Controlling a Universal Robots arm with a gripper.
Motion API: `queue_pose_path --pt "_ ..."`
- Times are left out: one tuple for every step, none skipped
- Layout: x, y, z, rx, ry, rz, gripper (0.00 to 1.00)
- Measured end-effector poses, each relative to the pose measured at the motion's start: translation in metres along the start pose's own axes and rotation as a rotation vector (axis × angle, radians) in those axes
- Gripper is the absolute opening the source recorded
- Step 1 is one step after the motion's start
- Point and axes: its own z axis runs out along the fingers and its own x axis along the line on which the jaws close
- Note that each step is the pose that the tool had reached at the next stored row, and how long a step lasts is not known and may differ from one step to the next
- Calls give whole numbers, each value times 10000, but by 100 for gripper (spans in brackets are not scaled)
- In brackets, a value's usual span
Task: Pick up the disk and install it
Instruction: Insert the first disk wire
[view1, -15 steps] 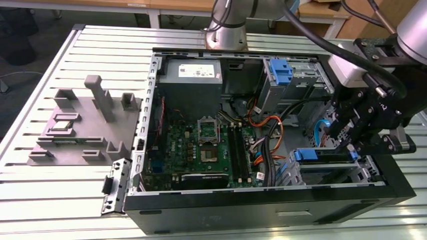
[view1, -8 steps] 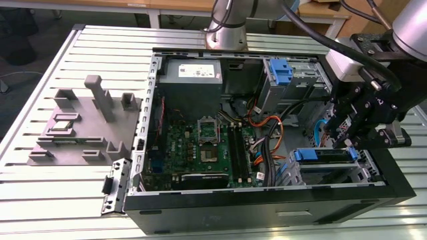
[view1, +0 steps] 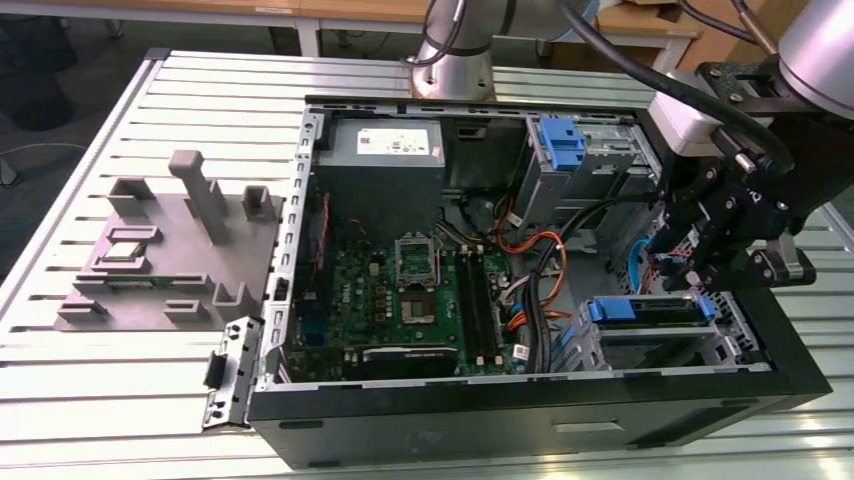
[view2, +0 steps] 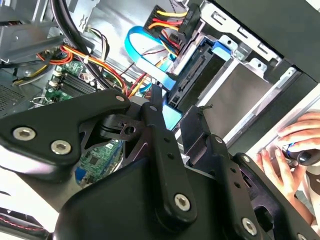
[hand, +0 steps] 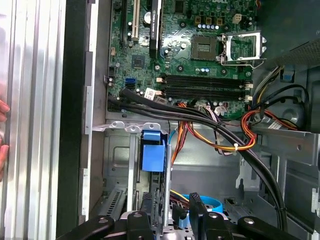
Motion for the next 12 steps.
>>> queue_pose_path --pt "-4 -13 2 0 -1 0 42" --pt "-5 -30 2 0 0 1 42" --pt "-7 -48 3 0 1 3 42" --pt "-8 -63 4 1 1 4 42" --pt "-8 -75 7 0 0 5 42" --pt "-8 -86 11 0 0 5 42" --pt "-7 -98 14 1 1 6 42" --pt "-7 -108 21 1 0 7 42" --pt "-6 -111 30 1 -1 8 42" --pt "-6 -112 38 2 1 9 42" --pt "-5 -113 48 4 1 9 42" --pt "-5 -113 61 11 0 9 42"
